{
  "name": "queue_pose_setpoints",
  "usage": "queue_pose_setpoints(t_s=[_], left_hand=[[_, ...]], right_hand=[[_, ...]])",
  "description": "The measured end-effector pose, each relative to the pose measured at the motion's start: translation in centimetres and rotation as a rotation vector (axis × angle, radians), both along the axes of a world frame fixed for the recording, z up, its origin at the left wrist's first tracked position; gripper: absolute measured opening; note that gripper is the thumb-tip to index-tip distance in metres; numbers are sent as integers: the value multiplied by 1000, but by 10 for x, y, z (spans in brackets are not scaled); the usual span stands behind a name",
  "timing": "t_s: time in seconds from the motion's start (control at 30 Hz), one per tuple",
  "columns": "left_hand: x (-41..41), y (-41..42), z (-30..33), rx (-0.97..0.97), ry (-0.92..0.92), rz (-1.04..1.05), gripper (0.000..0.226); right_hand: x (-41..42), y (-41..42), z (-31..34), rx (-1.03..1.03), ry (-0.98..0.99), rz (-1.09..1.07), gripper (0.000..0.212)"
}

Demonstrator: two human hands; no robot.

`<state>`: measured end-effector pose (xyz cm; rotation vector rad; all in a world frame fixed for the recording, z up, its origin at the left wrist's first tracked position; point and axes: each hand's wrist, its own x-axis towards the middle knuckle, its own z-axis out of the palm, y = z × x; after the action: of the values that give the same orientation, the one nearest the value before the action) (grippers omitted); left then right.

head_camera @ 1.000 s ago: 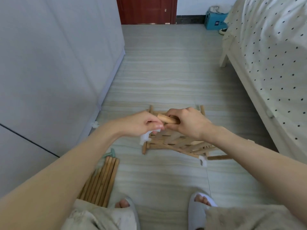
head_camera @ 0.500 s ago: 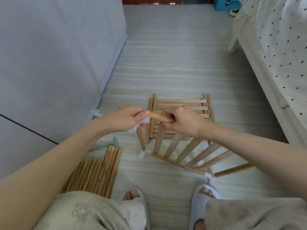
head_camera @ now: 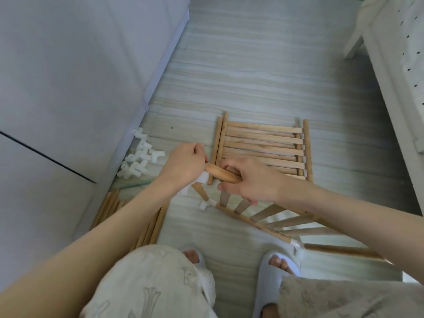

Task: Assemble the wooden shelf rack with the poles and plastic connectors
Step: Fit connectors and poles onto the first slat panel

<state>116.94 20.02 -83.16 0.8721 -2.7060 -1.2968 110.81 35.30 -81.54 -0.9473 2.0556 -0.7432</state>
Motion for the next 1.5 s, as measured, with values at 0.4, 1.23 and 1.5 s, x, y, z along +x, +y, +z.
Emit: queue_pose_setpoints(t_s=[0.4,1.23,1.5], left_hand=[[10,1,6,-71,-53,107,39],[-5,5,-5,-12,-74,99,38],[-4,10,-8,-117,-72,67,40]], right_hand=[[18,-9,18,195,-158,30,7],[21,-9,-1,105,444,-71,37],[22,-6,-1,82,403,-75,34]])
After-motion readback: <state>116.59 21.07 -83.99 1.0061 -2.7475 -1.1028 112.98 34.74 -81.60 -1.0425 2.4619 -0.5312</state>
